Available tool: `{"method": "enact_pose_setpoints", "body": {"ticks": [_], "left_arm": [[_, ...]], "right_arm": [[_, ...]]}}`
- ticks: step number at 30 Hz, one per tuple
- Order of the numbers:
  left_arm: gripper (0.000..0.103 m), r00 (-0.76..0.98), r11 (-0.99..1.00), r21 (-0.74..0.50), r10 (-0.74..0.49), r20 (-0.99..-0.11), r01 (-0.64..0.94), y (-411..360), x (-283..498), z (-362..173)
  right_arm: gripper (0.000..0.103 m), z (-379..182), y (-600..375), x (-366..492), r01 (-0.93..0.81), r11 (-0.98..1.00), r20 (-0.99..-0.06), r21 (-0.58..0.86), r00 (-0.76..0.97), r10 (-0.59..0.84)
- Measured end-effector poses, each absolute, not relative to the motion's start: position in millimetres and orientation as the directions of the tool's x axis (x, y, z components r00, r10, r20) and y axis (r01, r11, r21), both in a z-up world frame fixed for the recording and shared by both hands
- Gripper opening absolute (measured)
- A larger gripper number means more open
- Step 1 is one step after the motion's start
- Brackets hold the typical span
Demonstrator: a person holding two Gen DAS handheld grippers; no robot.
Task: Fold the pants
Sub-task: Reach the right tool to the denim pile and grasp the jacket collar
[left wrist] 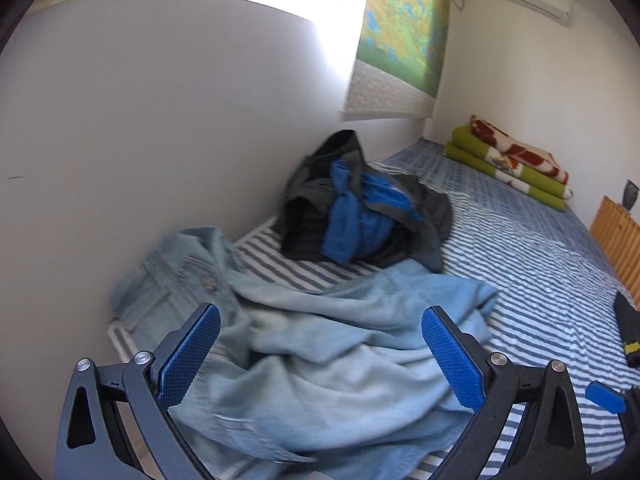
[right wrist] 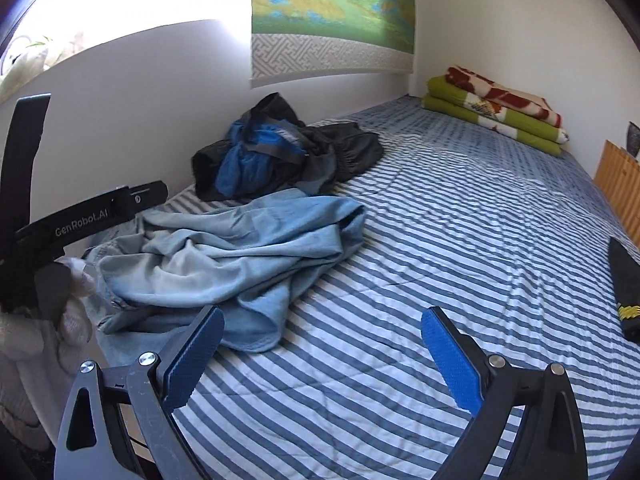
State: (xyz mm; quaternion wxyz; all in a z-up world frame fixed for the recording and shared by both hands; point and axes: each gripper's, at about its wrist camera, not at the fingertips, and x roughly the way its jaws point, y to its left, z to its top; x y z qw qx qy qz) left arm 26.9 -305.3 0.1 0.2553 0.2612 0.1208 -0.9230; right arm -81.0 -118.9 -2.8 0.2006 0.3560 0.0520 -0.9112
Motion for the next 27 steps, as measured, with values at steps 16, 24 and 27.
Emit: {"method": "enact_pose_setpoints", "body": {"ticks": [16, 24, 27], "left_arm": [[0.102, -0.601, -0.623, -0.204, -0.533, -0.596, 0.755, -458.6, 96.4, -9.9], [0.102, -0.579, -0.566, -0.244, -0.544, -0.607, 0.787, -467.2, 96.0, -17.5], [0.102, -0.585, -0.558, -0.251, -0.571, -0.575, 0.791, -462.4, 100.2, -10.6]], "right_arm": [[0.097, -55.8, -330.7, -67.8, 0.77, -0.634, -0.726, 0.072, -0.396, -0.562], [0.014, -85.4, -366.3, -95.0, 0.764, -0.641, -0.828, 0.077, -0.309, -0.467], [0.003, -63.0, -341.9, -110.6, 0.708, -0.682, -0.803, 0.182, -0.293, -0.519]]}}
